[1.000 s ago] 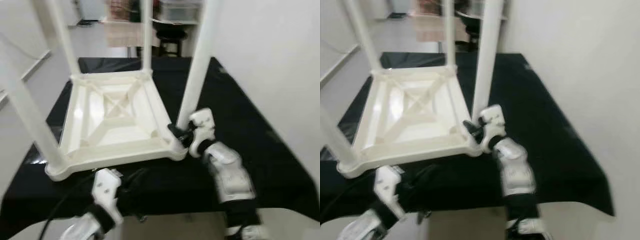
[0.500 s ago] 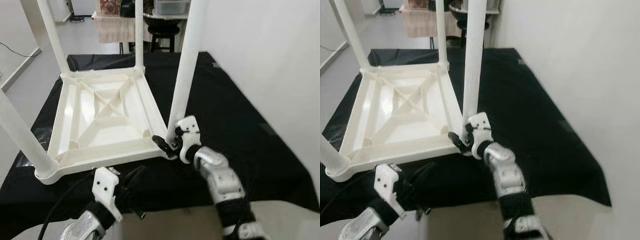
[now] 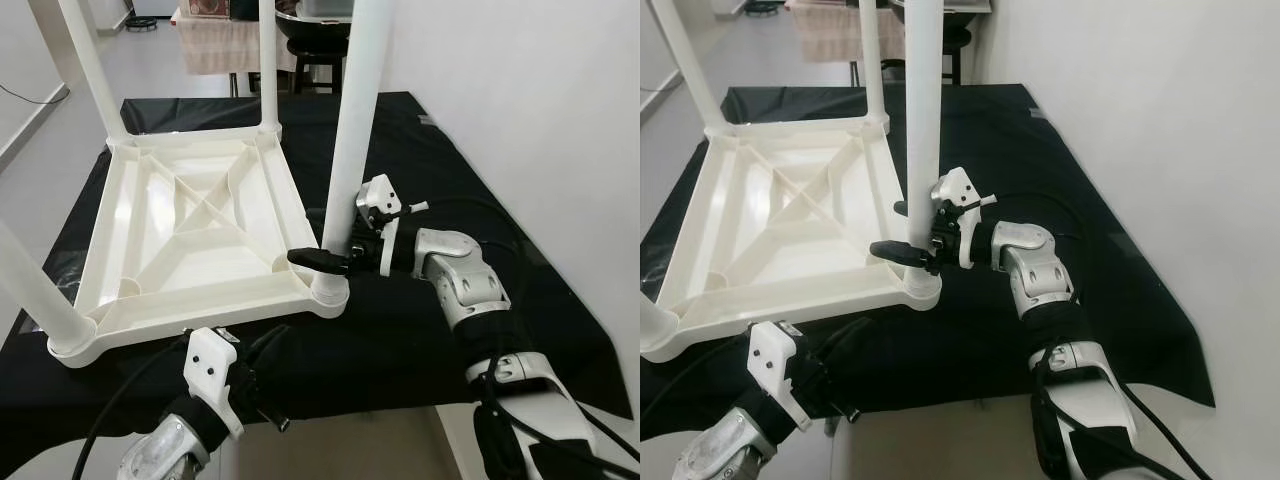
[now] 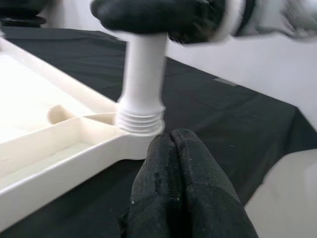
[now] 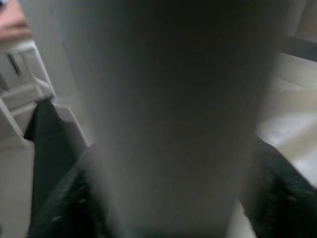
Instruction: Building children table
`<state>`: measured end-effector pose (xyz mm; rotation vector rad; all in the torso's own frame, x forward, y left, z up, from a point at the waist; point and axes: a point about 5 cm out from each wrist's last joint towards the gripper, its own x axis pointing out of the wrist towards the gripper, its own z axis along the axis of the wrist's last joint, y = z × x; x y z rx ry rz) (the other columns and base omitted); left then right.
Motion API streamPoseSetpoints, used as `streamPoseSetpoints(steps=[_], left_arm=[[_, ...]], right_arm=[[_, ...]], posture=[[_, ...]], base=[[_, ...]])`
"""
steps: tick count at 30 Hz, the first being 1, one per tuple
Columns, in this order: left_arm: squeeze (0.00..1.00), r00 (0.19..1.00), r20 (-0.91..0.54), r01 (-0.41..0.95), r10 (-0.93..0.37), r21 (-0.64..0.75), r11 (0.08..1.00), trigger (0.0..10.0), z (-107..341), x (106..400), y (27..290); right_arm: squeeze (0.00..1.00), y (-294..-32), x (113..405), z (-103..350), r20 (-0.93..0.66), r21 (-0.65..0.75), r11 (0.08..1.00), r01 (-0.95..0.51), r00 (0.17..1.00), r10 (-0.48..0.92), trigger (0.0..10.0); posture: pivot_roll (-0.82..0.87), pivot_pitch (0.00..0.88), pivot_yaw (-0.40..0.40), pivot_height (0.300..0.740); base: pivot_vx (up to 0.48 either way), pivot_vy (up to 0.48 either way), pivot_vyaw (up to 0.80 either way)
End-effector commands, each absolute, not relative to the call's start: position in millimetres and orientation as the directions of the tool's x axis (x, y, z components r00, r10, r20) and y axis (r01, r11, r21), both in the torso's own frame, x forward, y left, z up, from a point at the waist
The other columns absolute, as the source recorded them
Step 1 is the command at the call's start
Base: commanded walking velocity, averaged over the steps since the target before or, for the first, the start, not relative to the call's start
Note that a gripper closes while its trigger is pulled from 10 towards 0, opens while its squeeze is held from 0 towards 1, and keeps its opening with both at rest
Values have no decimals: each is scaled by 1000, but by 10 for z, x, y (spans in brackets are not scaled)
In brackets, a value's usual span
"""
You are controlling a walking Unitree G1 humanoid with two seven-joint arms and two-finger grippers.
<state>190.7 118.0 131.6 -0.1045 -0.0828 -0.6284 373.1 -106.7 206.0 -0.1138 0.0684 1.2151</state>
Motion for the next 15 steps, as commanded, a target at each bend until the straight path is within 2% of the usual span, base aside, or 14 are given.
streamPoseSetpoints(steps=[1,2,4,9,10,11,12,13,15], left_arm=[[0,811,96,584,-577,-76,808,10000,1276,1905,1183],[0,811,96,584,-577,-77,808,10000,1276,1905,1178],[0,811,97,584,-577,-77,808,10000,1277,1904,1172],[0,810,100,585,-578,-79,807,10000,1284,1900,1157],[0,810,101,586,-578,-80,806,10000,1287,1899,1154],[0,810,101,586,-578,-80,806,10000,1287,1899,1154],[0,809,103,586,-578,-80,806,10000,1291,1897,1154],[0,809,103,586,-578,-80,806,10000,1291,1897,1154],[0,809,105,587,-579,-80,806,10000,1304,1887,1161]], right_arm=[[0,-1029,3732,2028,-119,-40,327,-944,330,937,2941],[0,-1055,3747,2030,-127,-24,328,-944,328,936,0],[0,-1089,3752,2029,-131,-18,324,-946,324,937,0],[0,-1220,3769,2054,-93,-31,370,-929,371,924,0],[0,-1289,3759,2035,-84,-44,410,-911,412,907,0],[0,-1289,3759,2035,-84,-44,410,-911,412,907,0],[0,-1356,3743,1988,-88,-49,471,-881,473,876,0],[0,-1356,3743,1988,-88,-49,471,-881,473,876,0],[0,-1448,3652,1850,-102,-59,577,-814,580,808,0]], posture=[[131,37,-92,740],[131,37,-93,740],[128,39,-94,740],[122,42,-93,740],[121,44,-93,740],[121,44,-93,740],[115,49,-93,740],[115,49,-93,740],[109,58,-97,740]], base=[[0,0,0],[0,0,0],[0,0,0],[0,0,0],[0,0,0],[0,0,0],[0,0,0],[0,0,0],[0,0,0]])
